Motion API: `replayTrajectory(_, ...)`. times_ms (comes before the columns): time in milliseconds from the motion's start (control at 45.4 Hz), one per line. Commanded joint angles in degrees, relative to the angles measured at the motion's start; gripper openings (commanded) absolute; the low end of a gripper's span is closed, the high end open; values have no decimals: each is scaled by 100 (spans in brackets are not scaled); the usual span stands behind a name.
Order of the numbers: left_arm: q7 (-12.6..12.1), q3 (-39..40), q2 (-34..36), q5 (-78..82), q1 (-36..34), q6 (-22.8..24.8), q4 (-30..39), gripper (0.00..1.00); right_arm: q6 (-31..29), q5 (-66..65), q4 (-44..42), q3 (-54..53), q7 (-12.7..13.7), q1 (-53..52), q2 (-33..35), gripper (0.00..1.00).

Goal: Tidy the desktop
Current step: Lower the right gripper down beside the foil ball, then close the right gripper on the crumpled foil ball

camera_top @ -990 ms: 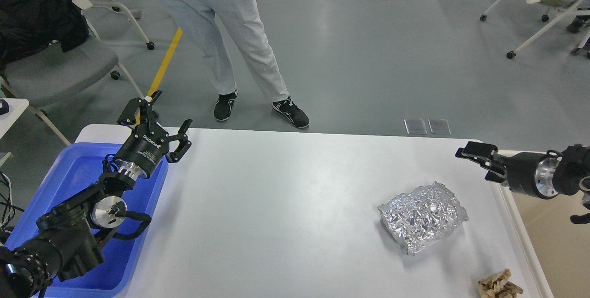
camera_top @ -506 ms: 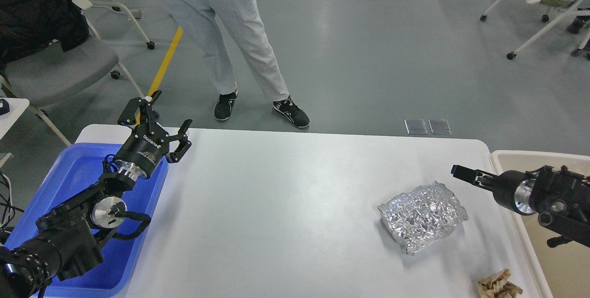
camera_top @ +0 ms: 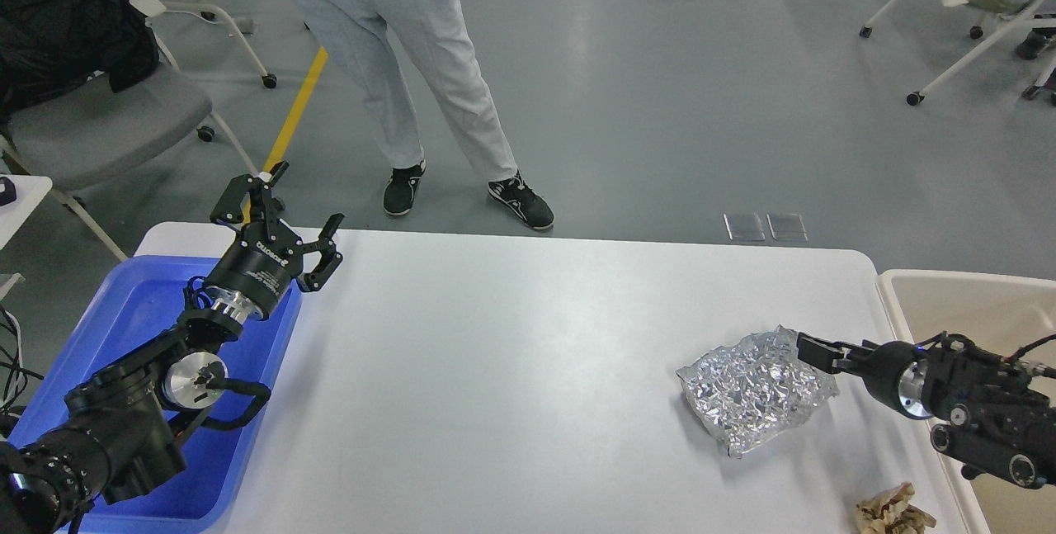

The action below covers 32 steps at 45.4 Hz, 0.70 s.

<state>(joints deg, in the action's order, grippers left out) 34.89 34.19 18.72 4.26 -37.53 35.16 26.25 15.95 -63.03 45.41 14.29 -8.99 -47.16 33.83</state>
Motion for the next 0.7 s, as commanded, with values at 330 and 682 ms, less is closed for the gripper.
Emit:
replayTrajectory(330, 0, 0, 0, -4, 0, 0, 3, 100, 224, 54, -445, 426, -218, 84, -289, 100)
replayTrajectory(682, 0, 0, 0, -4, 0, 0, 3, 100, 215, 89, -1560, 900, -218, 163, -1053, 100)
